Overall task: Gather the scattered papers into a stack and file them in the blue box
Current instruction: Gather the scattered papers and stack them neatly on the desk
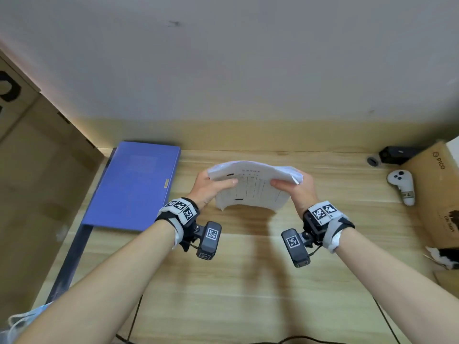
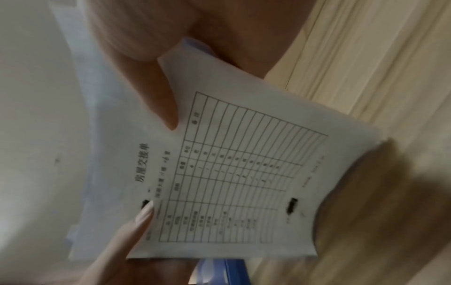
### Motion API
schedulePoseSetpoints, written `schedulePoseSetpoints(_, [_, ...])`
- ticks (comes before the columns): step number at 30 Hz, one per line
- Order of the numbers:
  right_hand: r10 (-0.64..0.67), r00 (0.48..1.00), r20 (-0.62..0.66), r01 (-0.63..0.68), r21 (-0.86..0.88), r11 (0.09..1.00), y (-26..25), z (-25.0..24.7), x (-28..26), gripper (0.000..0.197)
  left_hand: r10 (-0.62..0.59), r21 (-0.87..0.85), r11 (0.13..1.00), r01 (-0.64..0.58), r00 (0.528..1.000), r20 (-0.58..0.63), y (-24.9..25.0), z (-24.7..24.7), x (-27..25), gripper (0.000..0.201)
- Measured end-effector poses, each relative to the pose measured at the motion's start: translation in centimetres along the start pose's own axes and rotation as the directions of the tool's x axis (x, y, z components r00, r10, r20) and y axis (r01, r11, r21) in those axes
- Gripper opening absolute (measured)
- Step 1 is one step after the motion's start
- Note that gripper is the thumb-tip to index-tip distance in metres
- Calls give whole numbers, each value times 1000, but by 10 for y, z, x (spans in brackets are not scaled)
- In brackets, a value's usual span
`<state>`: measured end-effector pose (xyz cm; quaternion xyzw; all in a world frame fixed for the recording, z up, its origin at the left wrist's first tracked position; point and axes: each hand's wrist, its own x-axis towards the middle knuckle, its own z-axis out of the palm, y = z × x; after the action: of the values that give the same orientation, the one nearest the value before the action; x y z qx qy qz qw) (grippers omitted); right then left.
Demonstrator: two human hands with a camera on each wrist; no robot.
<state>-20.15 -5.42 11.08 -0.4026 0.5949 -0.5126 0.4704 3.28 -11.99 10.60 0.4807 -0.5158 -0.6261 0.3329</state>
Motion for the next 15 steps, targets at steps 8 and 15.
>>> schedulePoseSetpoints(8, [35, 999, 35, -34, -34, 999, 19, -2, -22, 34, -27, 8, 1000, 27, 999, -31, -20, 0, -27, 34])
schedulePoseSetpoints(15, [-9, 1000, 11, 9, 18, 1000, 16, 1, -42, 41, -14, -67, 998, 14, 1000, -8, -25, 4, -44, 30])
